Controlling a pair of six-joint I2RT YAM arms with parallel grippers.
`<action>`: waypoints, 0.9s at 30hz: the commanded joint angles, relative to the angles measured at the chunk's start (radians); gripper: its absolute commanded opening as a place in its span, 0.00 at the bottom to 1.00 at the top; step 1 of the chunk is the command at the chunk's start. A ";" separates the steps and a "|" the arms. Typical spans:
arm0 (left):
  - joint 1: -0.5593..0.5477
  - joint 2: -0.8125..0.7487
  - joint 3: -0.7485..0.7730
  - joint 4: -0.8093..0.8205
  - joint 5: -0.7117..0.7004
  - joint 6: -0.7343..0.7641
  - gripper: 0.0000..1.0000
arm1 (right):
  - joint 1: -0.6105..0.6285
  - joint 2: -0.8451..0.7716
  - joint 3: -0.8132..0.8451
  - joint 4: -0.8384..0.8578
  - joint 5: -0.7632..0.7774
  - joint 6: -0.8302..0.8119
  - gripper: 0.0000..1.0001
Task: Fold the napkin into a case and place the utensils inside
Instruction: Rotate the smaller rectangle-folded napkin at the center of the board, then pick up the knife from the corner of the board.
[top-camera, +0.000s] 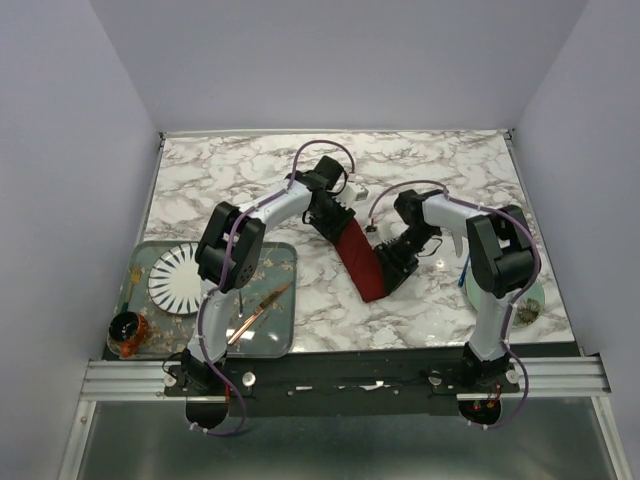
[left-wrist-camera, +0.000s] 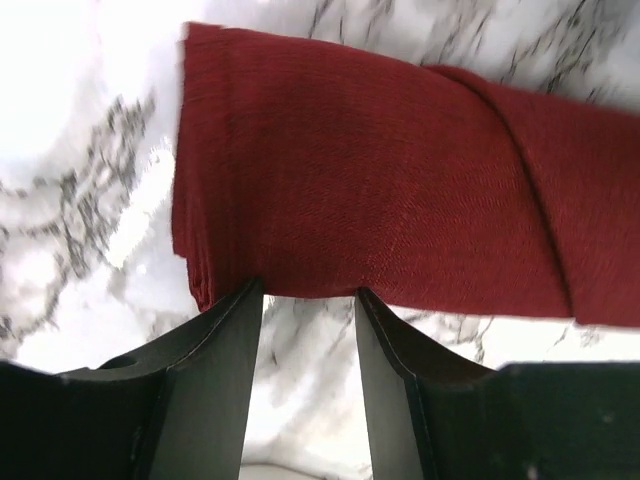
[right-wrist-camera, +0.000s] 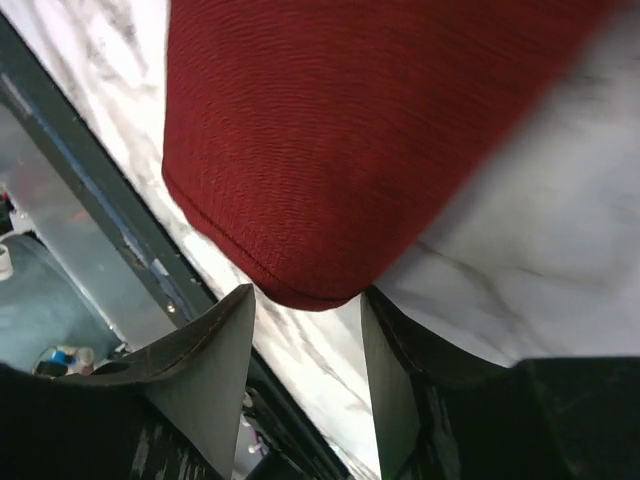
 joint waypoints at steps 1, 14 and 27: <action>-0.013 0.043 0.070 0.015 -0.007 -0.007 0.52 | 0.069 -0.050 -0.058 0.058 -0.080 0.068 0.58; 0.002 -0.066 -0.025 0.075 0.049 -0.073 0.62 | 0.032 -0.168 -0.015 -0.027 -0.120 0.062 0.70; 0.070 -0.587 -0.321 0.318 -0.034 0.014 0.99 | -0.341 -0.163 0.485 -0.024 0.248 0.181 0.73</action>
